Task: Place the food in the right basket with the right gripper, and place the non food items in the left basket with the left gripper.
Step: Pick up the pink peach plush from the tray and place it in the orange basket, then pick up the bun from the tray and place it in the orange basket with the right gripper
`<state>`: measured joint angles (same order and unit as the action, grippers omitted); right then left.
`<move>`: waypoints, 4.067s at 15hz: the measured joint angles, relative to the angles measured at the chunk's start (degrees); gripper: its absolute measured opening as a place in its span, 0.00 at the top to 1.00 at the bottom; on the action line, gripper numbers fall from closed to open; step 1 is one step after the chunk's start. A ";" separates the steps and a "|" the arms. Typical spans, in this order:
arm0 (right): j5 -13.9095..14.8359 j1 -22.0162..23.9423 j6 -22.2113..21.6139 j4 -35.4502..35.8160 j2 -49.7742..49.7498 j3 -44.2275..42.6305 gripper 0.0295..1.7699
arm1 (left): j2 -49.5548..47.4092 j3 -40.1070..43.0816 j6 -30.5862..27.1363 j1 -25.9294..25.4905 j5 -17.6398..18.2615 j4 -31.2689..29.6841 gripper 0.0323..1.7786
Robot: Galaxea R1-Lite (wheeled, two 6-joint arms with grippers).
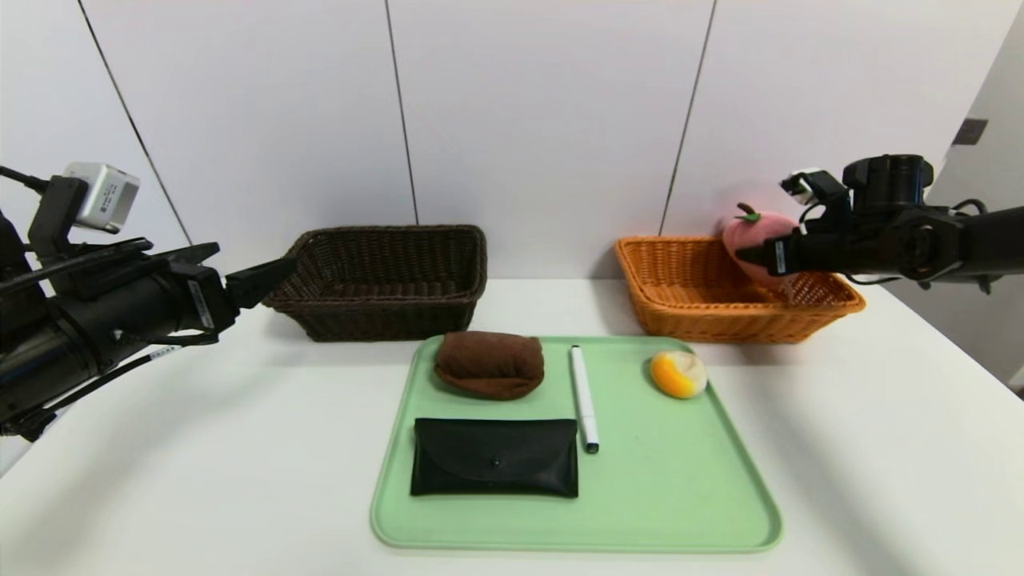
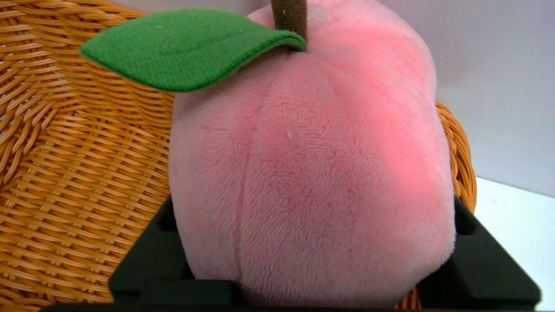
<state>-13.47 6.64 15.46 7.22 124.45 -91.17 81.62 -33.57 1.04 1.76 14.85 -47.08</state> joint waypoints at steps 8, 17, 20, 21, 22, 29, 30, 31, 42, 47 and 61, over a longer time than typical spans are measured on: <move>-0.35 -1.17 0.33 -1.57 -6.84 5.67 0.13 | 0.07 0.23 0.22 0.00 0.02 0.09 0.05; 0.13 -2.60 0.46 -4.88 -16.38 10.80 0.06 | -0.41 0.45 0.80 0.00 0.11 0.06 0.05; -0.02 -3.64 0.50 -5.55 -18.03 10.47 0.06 | -0.72 0.83 0.87 0.00 0.11 0.06 0.05; -0.26 -5.39 0.52 -6.64 -19.03 10.52 0.05 | -0.78 0.98 0.85 0.00 0.09 0.09 0.05; -0.45 -7.74 0.37 -8.27 -20.10 10.83 0.05 | -0.85 1.08 0.83 0.02 0.11 0.09 0.05; -0.80 -26.04 0.91 -31.74 -28.51 14.02 0.04 | -1.24 2.65 0.74 0.00 0.06 0.06 0.05; -0.78 -27.22 1.82 -36.57 -29.44 14.52 0.04 | -1.24 3.04 0.83 0.02 0.04 0.00 0.05; -0.69 -28.14 2.34 -39.70 -29.99 15.35 0.04 | -1.24 3.34 0.87 0.02 0.04 0.00 0.05; 11.22 -29.79 7.30 -34.30 -23.25 18.55 0.04 | -1.61 3.93 0.83 0.00 0.04 0.00 0.05; 13.09 -30.15 8.61 -30.87 -18.99 18.49 0.04 | -1.63 4.19 0.80 0.00 0.09 0.00 0.05; 14.35 -29.21 9.37 -26.89 -14.07 18.16 0.04 | -2.04 4.50 0.67 0.02 0.06 0.00 0.05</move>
<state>0.88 -22.56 24.83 -19.68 110.39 -73.01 79.58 -29.07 1.71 1.78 14.91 -47.08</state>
